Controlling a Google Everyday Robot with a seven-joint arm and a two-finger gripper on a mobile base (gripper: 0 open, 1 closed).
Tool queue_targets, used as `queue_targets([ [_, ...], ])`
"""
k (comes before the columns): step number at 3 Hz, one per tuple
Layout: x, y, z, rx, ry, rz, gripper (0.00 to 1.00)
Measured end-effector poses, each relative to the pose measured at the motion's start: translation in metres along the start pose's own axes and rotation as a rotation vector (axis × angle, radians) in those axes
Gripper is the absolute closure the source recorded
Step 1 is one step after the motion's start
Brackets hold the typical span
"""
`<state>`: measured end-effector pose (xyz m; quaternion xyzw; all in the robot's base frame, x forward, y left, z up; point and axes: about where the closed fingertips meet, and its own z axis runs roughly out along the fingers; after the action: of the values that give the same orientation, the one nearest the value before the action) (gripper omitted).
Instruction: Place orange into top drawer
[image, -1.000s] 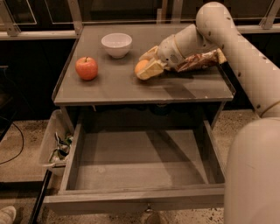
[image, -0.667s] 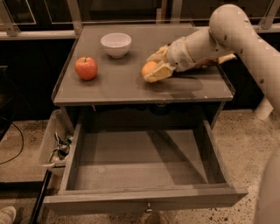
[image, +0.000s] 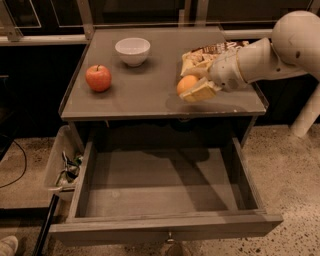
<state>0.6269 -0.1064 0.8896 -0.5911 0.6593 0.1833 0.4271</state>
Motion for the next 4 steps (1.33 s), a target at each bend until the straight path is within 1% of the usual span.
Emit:
queue_targets([
  [1,0.016,0.045,-0.018,0.038,0.008,0.005,1.0],
  [2,0.04,0.095,-0.014,0.046,0.017,0.041,1.0],
  [3,0.07,0.146,0.003,0.019,0.033,0.103,1.0],
  [4,0.073,0.145,0.009,0.013,0.033,0.106,1.0],
])
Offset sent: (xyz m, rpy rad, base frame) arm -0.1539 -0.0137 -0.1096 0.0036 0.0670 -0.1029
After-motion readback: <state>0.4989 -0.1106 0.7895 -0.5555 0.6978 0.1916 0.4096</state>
